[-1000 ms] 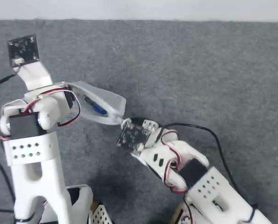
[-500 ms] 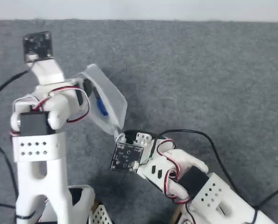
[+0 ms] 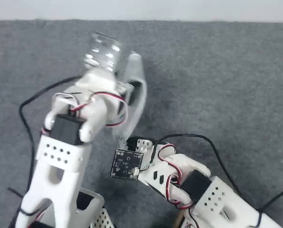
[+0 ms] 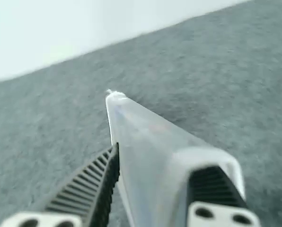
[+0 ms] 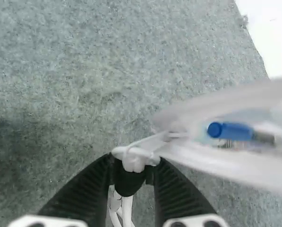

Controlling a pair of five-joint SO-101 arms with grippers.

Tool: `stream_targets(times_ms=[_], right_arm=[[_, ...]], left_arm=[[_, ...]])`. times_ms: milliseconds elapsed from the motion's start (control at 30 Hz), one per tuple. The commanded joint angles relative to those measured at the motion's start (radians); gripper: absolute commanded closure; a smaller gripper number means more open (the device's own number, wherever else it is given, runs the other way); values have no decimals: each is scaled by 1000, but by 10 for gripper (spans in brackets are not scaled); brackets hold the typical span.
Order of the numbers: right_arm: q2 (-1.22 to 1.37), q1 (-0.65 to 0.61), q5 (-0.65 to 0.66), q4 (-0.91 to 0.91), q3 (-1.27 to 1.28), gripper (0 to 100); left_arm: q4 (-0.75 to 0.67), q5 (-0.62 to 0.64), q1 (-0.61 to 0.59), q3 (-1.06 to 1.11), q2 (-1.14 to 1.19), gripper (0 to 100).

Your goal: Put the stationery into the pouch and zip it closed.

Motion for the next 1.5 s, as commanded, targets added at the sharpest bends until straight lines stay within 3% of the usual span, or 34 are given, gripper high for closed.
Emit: stream_targets(times_ms=[0, 367, 767, 1067, 1467], right_arm=[[-30, -2, 12, 4, -17, 991], [-30, -1, 6, -2, -17, 991], [-38, 30, 3, -5, -23, 991], [-288, 65, -48, -4, 41, 991], [-458, 139, -52, 39, 75, 992]], left_arm=[[-26, -29, 40, -25, -8, 789], [153, -28, 9, -208, -9, 789], [192, -31, 12, -265, -11, 789], [258, -48, 8, -392, -11, 789], [457, -117, 8, -499, -11, 789]])
